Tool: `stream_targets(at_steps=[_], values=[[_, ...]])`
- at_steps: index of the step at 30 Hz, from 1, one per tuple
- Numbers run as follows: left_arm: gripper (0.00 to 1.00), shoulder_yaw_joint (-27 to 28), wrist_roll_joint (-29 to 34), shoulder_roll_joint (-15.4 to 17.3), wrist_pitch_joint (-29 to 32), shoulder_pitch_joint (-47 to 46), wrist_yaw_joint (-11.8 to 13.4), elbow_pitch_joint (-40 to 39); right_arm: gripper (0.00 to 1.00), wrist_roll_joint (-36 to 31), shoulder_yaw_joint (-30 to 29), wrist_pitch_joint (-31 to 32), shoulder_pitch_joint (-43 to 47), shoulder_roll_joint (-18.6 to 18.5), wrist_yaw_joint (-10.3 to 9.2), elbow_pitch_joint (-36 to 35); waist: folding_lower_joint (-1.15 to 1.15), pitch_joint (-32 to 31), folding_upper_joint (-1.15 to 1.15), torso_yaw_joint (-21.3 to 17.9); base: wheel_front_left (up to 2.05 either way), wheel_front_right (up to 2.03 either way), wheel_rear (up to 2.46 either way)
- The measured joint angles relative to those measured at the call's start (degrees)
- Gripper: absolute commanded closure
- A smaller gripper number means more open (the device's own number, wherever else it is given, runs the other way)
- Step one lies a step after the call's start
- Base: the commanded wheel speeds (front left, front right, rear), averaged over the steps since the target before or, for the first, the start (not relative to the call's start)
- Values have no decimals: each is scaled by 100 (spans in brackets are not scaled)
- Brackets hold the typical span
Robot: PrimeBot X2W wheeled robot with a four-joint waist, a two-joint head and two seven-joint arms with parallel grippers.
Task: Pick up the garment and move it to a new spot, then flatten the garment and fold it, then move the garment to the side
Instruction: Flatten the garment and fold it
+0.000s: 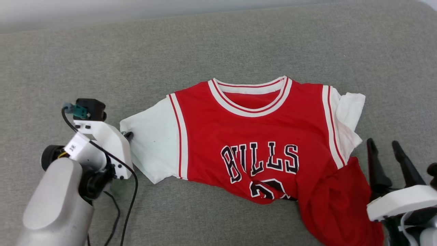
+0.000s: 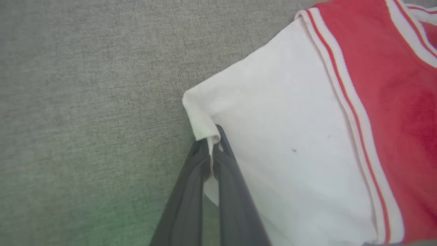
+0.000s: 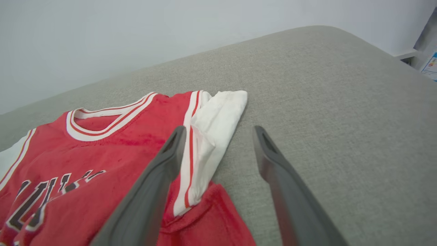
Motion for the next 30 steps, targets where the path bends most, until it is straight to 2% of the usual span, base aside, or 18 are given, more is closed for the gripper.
stream_targets(at_steps=[4, 12, 19, 20, 30], values=[[100, 4, 46, -92, -349, 181, 60, -181, 0, 82, -447, 223, -144, -53, 0, 420, 0, -112, 0, 126, 0, 0, 0], [100, 53, 97, -79, -619, 328, 213, -910, 0, 649, -1032, 1378, -524, -659, -1, 1318, 0, -229, 0, 493, 0, 0, 0], [100, 56, 188, -35, -620, 379, 375, -1682, 0, 834, -824, 2596, -1385, -1160, -1, 1648, 0, -69, 0, 738, 0, 0, 0], [100, 29, 194, -37, -582, 372, 402, -1903, 0, 850, -625, 3085, -1787, -1295, 0, 1780, 0, 69, 0, 824, 0, 0, 0], [100, -79, 222, -108, -651, 164, 398, -2090, 0, 846, -148, 4297, -2661, -1608, -2, 2361, 1, 526, 0, 1129, 0, 0, 0]])
